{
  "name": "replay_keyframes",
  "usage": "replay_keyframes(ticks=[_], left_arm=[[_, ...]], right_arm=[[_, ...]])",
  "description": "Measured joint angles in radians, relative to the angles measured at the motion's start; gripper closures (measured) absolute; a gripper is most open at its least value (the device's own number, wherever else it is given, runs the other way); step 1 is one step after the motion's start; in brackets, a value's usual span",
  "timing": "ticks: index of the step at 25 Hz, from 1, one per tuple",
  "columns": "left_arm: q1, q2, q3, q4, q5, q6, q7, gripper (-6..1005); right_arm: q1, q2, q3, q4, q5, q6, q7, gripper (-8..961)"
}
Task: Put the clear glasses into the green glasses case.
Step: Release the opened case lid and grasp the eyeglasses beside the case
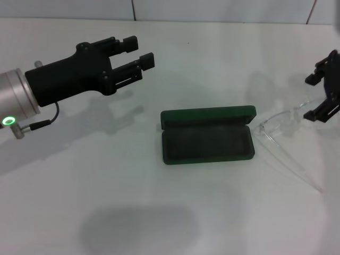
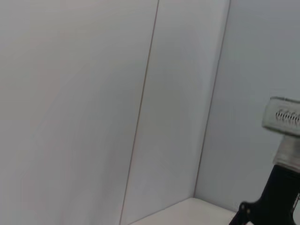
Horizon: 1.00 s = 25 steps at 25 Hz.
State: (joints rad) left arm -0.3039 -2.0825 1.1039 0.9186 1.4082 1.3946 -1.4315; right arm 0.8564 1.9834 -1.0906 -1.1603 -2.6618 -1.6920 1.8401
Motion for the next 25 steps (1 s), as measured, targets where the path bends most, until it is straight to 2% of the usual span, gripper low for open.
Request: replay_keyframes(ticks=[5, 10, 15, 20, 25], left_arm=[[-0.004, -0.002, -0.001, -0.031, -0.004, 0.001, 0.025, 419], [-0.010, -0.002, -0.003, -0.065, -0.009, 0.001, 0.052, 418], [-0.011, -0.002, -0.004, -0.067, -0.009, 0.000, 0.054, 418], [-0.011, -0.002, -0.005, -0.073, -0.010, -0.001, 0.062, 418], [-0.008, -0.001, -0.040, -0.080, -0.007, -0.001, 0.065, 418]], right_arm=[[0.058, 0.029, -0.072, 0.094, -0.112, 0.069, 0.042, 100], [0.073, 0.035, -0.219, 0.126, -0.120, 0.162, 0.103, 100], [0.117, 0.042, -0.260, 0.191, -0.109, 0.203, 0.108, 101], [0.195, 0.045, -0.299, 0.335, -0.107, 0.251, 0.109, 192], [0.235, 0.045, -0.312, 0.397, -0.106, 0.265, 0.111, 191]])
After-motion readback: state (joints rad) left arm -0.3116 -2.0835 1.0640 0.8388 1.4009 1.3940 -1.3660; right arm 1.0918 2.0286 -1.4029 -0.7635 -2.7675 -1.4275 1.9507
